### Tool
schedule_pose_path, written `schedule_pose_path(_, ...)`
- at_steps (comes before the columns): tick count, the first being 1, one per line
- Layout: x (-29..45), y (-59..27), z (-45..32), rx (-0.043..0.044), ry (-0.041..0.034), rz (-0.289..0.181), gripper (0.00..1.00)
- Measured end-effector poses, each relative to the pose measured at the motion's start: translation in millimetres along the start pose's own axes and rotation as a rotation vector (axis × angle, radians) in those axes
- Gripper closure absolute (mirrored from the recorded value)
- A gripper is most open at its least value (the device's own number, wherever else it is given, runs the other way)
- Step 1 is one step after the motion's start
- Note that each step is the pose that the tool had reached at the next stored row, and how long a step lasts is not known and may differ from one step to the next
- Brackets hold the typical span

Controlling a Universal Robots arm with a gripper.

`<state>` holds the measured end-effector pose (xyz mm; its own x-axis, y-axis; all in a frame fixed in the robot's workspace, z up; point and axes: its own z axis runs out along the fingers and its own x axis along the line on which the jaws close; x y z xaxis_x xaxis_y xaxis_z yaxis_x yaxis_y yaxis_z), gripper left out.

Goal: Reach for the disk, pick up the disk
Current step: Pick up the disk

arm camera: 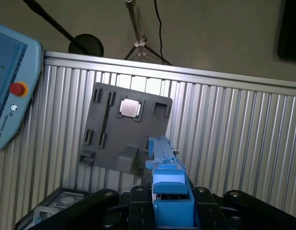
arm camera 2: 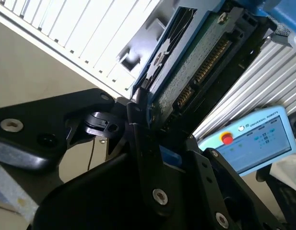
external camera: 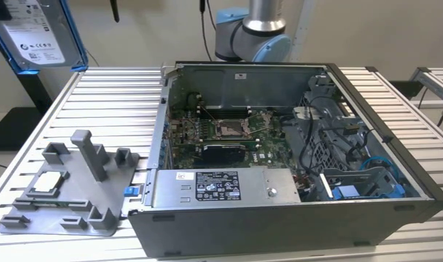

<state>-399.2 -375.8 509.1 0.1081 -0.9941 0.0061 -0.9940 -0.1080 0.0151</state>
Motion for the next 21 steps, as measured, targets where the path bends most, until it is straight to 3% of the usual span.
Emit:
schedule_pose_path(9,2.5,-22.8,-0.3,0.0001,0.0000,0.000,1.00)
schedule_pose_path(21,6.8,-62.6,-0.9,0.0000,0.0000,0.000,1.00)
